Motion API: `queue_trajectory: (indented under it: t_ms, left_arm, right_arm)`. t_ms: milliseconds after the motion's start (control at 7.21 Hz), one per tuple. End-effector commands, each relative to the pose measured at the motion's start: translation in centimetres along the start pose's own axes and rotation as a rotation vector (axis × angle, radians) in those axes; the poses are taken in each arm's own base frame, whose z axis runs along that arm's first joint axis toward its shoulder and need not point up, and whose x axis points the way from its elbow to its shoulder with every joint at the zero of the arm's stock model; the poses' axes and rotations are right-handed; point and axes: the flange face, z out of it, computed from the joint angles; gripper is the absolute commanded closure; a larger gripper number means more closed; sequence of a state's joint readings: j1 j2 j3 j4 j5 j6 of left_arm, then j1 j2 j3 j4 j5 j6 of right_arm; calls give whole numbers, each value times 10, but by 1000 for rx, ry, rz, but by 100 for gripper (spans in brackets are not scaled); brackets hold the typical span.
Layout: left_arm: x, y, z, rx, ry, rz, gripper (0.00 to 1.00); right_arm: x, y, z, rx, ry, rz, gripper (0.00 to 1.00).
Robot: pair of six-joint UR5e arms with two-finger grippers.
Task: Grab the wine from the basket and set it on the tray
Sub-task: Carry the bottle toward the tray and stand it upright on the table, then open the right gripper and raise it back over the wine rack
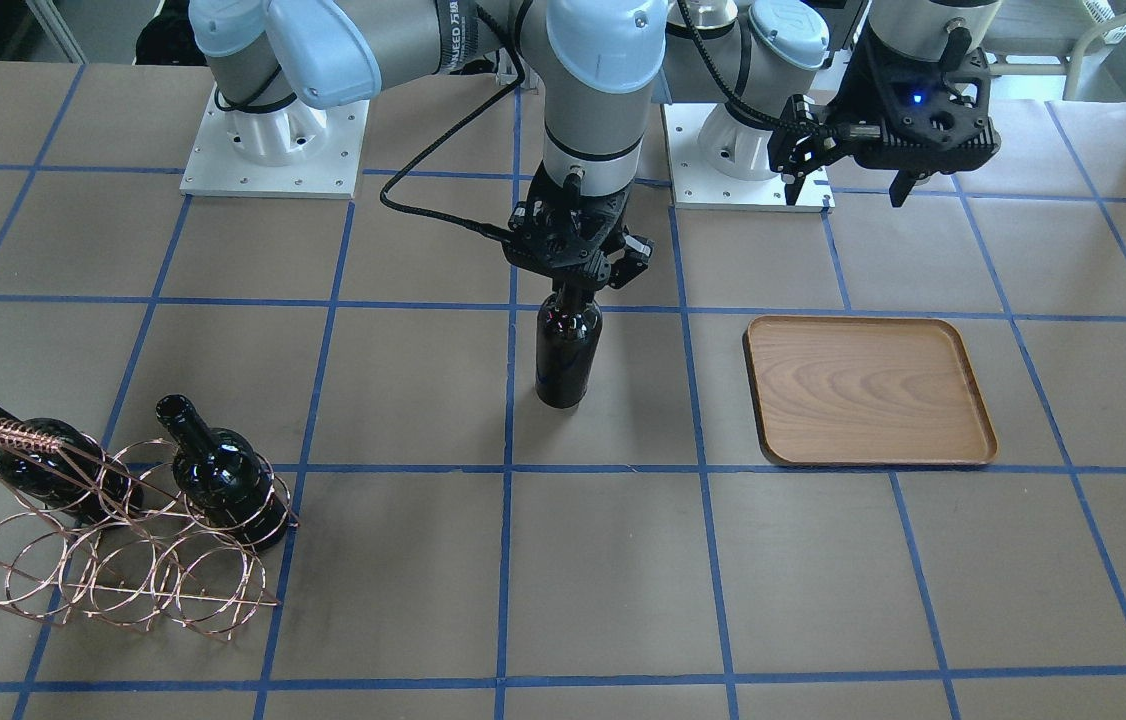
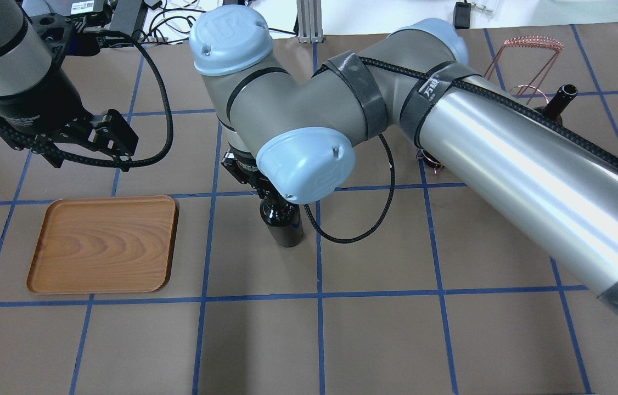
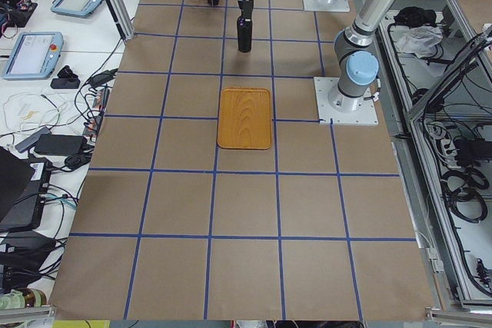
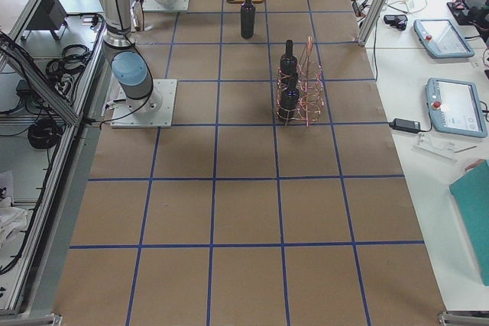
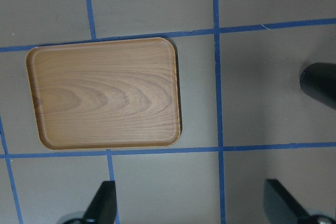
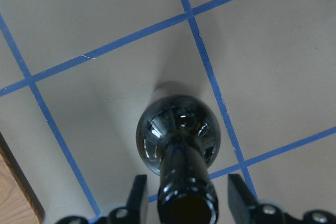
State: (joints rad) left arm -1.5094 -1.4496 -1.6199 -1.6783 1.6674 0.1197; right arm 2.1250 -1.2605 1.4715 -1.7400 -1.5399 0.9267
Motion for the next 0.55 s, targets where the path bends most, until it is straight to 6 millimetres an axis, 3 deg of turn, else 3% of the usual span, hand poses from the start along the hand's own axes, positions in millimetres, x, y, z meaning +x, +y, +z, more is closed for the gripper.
queue_trajectory:
  t_ms: [0, 139, 277, 416]
  left_arm:
    - [-3, 0, 0, -1, 0, -5, 0]
    - [-1, 0, 0, 1, 0, -3, 0]
    - [0, -2, 2, -3, 5, -1, 0]
    - [1, -4, 4, -5, 5, 2, 0]
  right_arm:
    - [13, -29, -41, 12, -81, 26, 0]
    - [44, -75, -82, 21, -114, 4, 0]
    - [103, -111, -111, 39, -54, -135, 0]
    - [175, -149, -138, 70, 20, -283, 0]
